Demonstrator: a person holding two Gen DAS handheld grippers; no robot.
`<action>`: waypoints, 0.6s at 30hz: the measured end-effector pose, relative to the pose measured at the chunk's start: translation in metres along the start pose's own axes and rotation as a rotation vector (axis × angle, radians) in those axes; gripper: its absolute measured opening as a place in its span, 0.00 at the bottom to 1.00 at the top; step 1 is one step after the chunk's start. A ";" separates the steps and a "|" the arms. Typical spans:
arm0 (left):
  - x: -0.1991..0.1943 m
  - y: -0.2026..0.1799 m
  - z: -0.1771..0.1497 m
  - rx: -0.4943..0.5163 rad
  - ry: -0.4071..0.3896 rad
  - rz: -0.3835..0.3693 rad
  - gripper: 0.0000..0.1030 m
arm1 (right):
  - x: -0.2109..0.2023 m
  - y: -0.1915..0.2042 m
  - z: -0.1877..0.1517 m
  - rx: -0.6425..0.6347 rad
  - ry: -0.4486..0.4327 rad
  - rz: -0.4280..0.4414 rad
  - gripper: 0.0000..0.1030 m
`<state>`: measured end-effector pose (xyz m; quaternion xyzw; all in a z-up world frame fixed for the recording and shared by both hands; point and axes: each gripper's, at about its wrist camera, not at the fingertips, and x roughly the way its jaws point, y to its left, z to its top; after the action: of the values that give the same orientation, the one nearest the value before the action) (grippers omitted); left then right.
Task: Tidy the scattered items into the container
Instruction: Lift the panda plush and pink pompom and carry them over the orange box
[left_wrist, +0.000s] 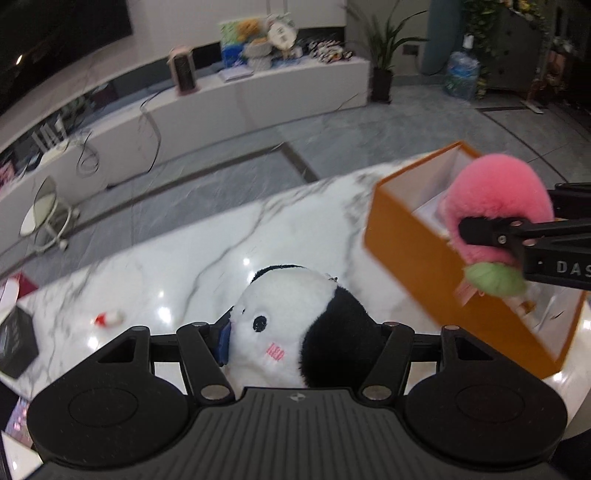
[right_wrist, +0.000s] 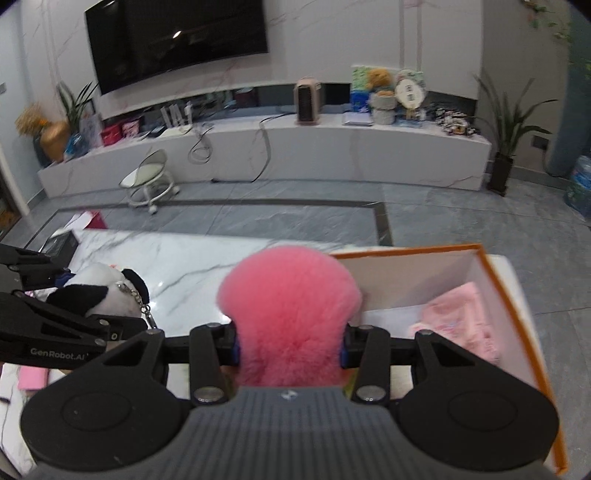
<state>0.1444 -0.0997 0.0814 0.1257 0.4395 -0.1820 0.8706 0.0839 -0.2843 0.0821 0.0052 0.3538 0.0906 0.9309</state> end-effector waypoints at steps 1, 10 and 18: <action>-0.001 -0.007 0.005 0.009 -0.008 -0.005 0.70 | -0.004 -0.006 0.002 0.008 -0.006 -0.010 0.45; 0.004 -0.062 0.039 0.068 -0.049 -0.069 0.70 | -0.032 -0.064 0.007 0.097 -0.060 -0.095 0.45; 0.014 -0.095 0.063 0.093 -0.076 -0.123 0.70 | -0.038 -0.087 0.000 0.126 -0.063 -0.123 0.45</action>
<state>0.1570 -0.2128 0.1011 0.1316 0.4042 -0.2601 0.8669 0.0707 -0.3760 0.1004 0.0449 0.3289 0.0106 0.9432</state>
